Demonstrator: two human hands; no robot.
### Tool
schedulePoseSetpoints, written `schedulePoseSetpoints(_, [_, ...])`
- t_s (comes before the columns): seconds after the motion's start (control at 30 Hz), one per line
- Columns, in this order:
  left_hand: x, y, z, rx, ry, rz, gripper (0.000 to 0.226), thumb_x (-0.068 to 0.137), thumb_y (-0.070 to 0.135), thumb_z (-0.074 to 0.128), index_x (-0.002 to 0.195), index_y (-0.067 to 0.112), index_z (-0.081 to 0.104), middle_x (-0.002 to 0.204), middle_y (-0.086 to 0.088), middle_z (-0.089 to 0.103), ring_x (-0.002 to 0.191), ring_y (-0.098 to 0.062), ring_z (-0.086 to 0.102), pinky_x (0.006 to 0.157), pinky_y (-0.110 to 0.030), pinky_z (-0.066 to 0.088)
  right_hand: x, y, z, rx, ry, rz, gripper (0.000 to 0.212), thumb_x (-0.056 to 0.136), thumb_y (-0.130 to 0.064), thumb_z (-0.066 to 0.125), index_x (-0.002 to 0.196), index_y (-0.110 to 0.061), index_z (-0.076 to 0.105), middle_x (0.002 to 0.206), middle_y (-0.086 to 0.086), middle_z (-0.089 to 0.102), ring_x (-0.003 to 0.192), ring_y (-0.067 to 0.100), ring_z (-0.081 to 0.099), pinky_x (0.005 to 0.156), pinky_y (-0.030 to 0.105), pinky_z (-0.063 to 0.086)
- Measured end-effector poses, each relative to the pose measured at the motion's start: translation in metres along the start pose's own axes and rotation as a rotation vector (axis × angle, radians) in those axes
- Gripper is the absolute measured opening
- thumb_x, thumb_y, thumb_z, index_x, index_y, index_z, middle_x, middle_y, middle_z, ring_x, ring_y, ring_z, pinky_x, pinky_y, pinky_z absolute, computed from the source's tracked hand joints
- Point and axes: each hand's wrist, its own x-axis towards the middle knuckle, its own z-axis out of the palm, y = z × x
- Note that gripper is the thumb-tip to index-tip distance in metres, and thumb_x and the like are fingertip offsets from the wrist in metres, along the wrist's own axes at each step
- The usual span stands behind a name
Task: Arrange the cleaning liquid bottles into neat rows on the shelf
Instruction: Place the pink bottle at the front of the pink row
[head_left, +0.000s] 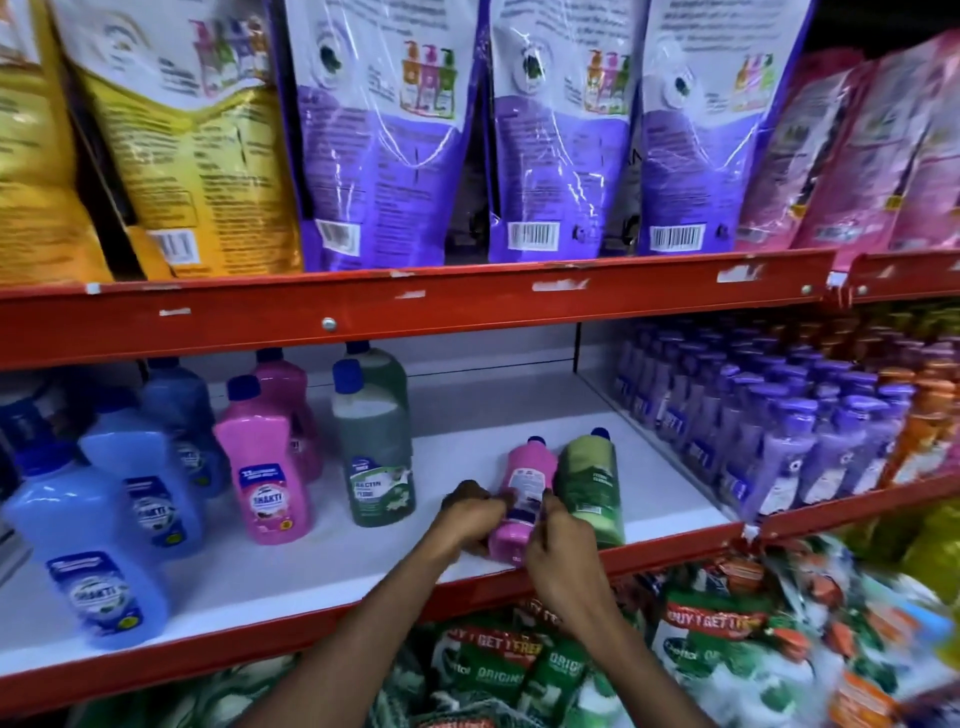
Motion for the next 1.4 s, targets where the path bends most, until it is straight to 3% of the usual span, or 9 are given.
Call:
schedulePoseSetpoints(0.17, [0.003,0.017,-0.008,-0.057,-0.096,-0.097,0.027,0.082,0.028,0.077,0.084,0.006,0.062,0.05,-0.002,0.062,0.032,-0.008,0.058,0.036,-0.022,0.049,0.003,0.002,-0.001,0.1,-0.042,0.023,0.033,0.089,0.0,0.044,0.119,-0.008,0.057,0.088,0.012,0.071,0.055,0.012,0.055,0.042,0.015,0.037])
schedulePoseSetpoints(0.23, [0.0,0.019,-0.012,-0.127,-0.125,-0.11,0.021,0.083,0.019,0.076,0.077,0.007,0.059,0.056,-0.004,0.065,0.042,-0.013,0.062,0.046,-0.029,0.055,0.003,0.004,0.0,0.151,-0.038,0.038,0.032,0.09,-0.001,0.045,0.118,-0.008,0.058,0.084,0.01,0.071,0.054,0.011,0.055,0.042,0.016,0.038])
schedulePoseSetpoints(0.37, [-0.011,0.002,-0.022,-0.286,-0.026,-0.065,0.011,0.086,0.006,0.071,0.088,-0.003,0.066,0.069,-0.009,0.064,0.031,-0.004,0.059,0.03,-0.019,0.045,0.0,-0.004,0.001,0.309,0.046,0.058,0.019,0.095,-0.01,0.053,0.112,-0.01,0.061,0.082,0.001,0.071,0.062,0.009,0.062,0.045,0.013,0.042])
schedulePoseSetpoints(0.5, [-0.027,-0.034,-0.056,-0.477,-0.036,0.075,0.031,0.086,-0.008,0.064,0.117,-0.005,0.064,0.103,-0.017,0.072,0.065,-0.008,0.07,0.058,-0.017,0.059,-0.005,-0.021,0.017,0.559,0.033,0.088,0.013,0.09,-0.014,0.065,0.096,-0.026,0.067,0.096,-0.005,0.075,0.092,0.018,0.073,0.077,0.037,0.059])
schedulePoseSetpoints(0.6, [-0.046,-0.064,-0.095,-0.515,-0.031,0.241,0.028,0.087,-0.007,0.064,0.11,0.008,0.063,0.108,-0.01,0.073,0.089,-0.016,0.071,0.075,-0.024,0.061,-0.014,-0.046,0.043,0.682,0.038,0.045,0.018,0.085,-0.013,0.072,0.101,-0.021,0.07,0.1,-0.002,0.078,0.094,0.017,0.074,0.086,0.049,0.06])
schedulePoseSetpoints(0.77, [-0.077,-0.12,-0.145,-0.454,0.177,0.461,0.028,0.085,0.006,0.063,0.111,0.015,0.056,0.104,0.001,0.076,0.093,-0.008,0.072,0.077,-0.02,0.058,-0.033,-0.106,0.088,0.657,0.046,-0.105,0.035,0.08,-0.008,0.075,0.113,-0.017,0.068,0.102,-0.005,0.077,0.089,-0.002,0.071,0.072,0.011,0.055])
schedulePoseSetpoints(0.93, [-0.082,-0.158,-0.175,-0.291,0.472,0.462,0.046,0.079,0.001,0.055,0.118,0.024,0.055,0.117,0.001,0.069,0.106,-0.008,0.067,0.089,-0.019,0.052,-0.039,-0.156,0.134,0.581,0.008,-0.249,0.047,0.076,0.006,0.072,0.116,-0.016,0.065,0.099,-0.008,0.074,0.086,-0.013,0.067,0.07,0.003,0.05])
schedulePoseSetpoints(1.1, [-0.076,-0.171,-0.179,-0.202,0.605,0.389,0.055,0.082,-0.009,0.055,0.125,0.024,0.057,0.114,0.004,0.072,0.106,-0.015,0.069,0.091,-0.037,0.057,-0.023,-0.168,0.161,0.454,0.003,-0.283,0.048,0.076,0.003,0.07,0.119,-0.018,0.064,0.105,-0.003,0.076,0.09,0.005,0.071,0.084,0.033,0.06])
schedulePoseSetpoints(1.4, [-0.092,-0.182,-0.172,-0.127,0.622,0.375,0.026,0.09,0.001,0.051,0.109,0.017,0.058,0.101,0.007,0.07,0.091,-0.007,0.065,0.083,-0.03,0.052,-0.018,-0.152,0.167,0.467,-0.02,-0.184,0.035,0.082,0.0,0.068,0.114,-0.014,0.066,0.098,0.004,0.076,0.087,0.016,0.072,0.079,0.041,0.062])
